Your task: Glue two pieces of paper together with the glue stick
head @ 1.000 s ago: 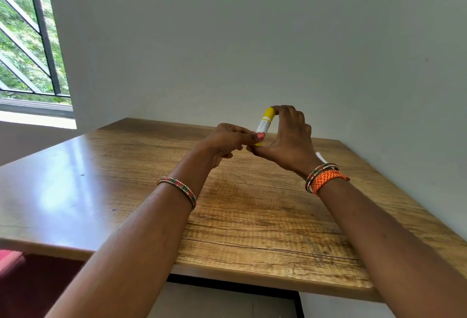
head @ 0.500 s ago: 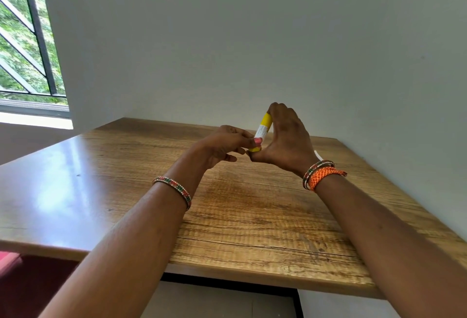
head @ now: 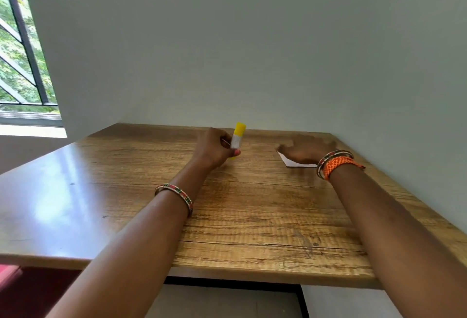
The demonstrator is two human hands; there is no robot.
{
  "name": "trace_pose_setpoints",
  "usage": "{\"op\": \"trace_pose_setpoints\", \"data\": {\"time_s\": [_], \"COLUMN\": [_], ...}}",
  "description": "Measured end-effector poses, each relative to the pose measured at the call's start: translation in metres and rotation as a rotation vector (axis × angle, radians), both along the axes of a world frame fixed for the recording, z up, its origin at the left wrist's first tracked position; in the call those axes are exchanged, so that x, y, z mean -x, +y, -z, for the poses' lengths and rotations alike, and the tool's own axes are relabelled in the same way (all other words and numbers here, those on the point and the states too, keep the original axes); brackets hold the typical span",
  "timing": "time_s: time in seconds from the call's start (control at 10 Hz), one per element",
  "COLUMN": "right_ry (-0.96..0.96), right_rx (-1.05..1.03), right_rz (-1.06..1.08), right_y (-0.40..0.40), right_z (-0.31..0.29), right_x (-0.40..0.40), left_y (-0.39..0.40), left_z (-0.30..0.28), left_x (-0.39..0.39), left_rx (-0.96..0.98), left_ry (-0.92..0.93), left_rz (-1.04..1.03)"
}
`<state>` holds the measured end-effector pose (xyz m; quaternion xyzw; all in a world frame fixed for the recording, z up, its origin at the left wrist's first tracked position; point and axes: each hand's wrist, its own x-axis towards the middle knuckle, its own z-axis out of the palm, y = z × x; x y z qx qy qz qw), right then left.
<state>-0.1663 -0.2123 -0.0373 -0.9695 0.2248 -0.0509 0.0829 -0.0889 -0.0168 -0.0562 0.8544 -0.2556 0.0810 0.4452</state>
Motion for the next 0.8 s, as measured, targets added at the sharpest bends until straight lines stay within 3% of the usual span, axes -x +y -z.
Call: {"op": "trace_pose_setpoints", "data": {"time_s": [0.1,0.2,0.4,0.6,0.7,0.8], "right_ry": [-0.051,-0.091,-0.029,-0.091,-0.151,-0.373], "right_rx": [-0.122,-0.099,-0.024,0.069,0.135,0.114], "right_rz": [0.090,0.091,-0.147,-0.182,-0.191,-0.008], "right_y": [-0.008,0.001,0.038,0.036,0.040,0.034], "right_z": [0.014,0.022,0.028,0.032,0.034,0.021], "right_x": [-0.004,-0.017,-0.031,-0.044,-0.041,-0.037], "left_y": [0.000,0.005,0.007,0.003,0.004,0.004], "left_z": [0.005,0.009,0.013,0.017,0.017,0.015], "left_x": [-0.007,-0.016,-0.033,-0.053,-0.053,-0.047], "left_rx": [-0.065,-0.010,-0.012,-0.020,-0.055,0.009], "left_ry": [0.003,0.029,-0.012,0.005,0.040,0.115], "left_rz": [-0.034,-0.063,-0.115,-0.137,-0.106,-0.070]}}
